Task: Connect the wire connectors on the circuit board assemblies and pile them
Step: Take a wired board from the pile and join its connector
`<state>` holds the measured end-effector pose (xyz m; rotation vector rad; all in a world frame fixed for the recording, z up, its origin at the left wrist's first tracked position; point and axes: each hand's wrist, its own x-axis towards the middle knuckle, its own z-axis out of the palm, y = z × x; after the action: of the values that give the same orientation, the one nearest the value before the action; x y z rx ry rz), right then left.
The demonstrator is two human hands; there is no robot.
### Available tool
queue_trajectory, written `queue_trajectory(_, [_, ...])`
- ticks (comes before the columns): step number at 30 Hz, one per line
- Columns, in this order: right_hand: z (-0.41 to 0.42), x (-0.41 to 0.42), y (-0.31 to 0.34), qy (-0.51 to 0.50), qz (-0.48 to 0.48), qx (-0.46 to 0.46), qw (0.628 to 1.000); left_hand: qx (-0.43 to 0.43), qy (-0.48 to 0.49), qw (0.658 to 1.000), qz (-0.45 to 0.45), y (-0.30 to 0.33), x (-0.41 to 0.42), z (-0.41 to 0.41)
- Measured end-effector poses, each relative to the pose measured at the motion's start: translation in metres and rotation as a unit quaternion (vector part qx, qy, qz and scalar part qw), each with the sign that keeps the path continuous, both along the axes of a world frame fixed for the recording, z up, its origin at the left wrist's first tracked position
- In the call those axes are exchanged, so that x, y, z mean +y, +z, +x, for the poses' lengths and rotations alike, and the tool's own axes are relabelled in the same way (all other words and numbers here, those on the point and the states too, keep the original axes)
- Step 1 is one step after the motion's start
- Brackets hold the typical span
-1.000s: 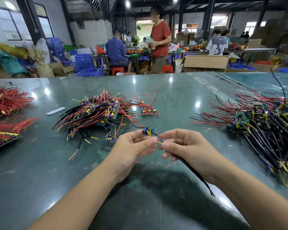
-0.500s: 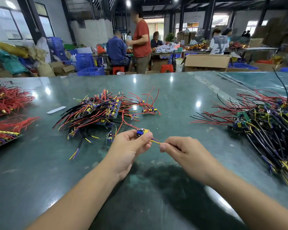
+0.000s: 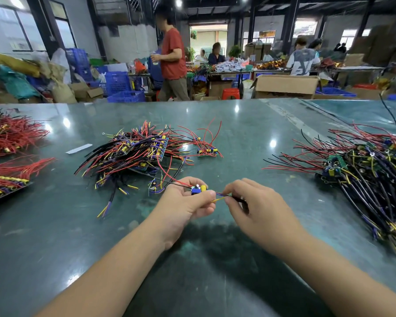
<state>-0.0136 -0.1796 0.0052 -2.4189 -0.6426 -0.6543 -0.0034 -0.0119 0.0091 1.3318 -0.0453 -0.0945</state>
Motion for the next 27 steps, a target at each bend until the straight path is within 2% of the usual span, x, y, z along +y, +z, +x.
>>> queue_trajectory(3, [0.0002, -0.0016, 0.0020, 0.019, 0.006, -0.021, 1.000, 0.019, -0.030, 0.999, -0.024, 0.0021, 0.0000, -0.0007])
queue_trajectory(7, [0.0012, -0.0020, 0.0036, 0.033, 0.075, -0.039, 0.996, 0.053, -0.054, 0.993, -0.095, 0.0076, -0.0002, 0.0005])
queue_trajectory(10, [-0.0004, 0.0038, 0.0010, 0.028, 0.158, 0.017, 0.987, 0.053, -0.057, 0.987, -0.144, 0.0090, 0.0008, 0.0003])
queue_trajectory(14, [0.0020, 0.0036, 0.0021, 0.030, 0.271, 0.106, 0.956, 0.036, -0.086, 0.979, -0.181, 0.0098, 0.0036, -0.0001])
queue_trajectory(17, [0.0018, 0.0000, 0.0036, 0.019, 0.244, 0.115, 0.963, 0.012, -0.085, 0.985, -0.151, 0.0077, 0.0028, -0.0004])
queue_trajectory(22, [-0.0022, 0.0016, 0.0017, -0.001, 0.144, 0.099, 0.985, -0.051, -0.009, 0.998, -0.040, 0.0015, -0.0031, -0.0024])
queue_trajectory(27, [0.0008, 0.0043, 0.0036, 0.007, 0.145, 0.128, 0.981, -0.051, -0.008, 0.998, -0.046, 0.0023, -0.0010, -0.0013])
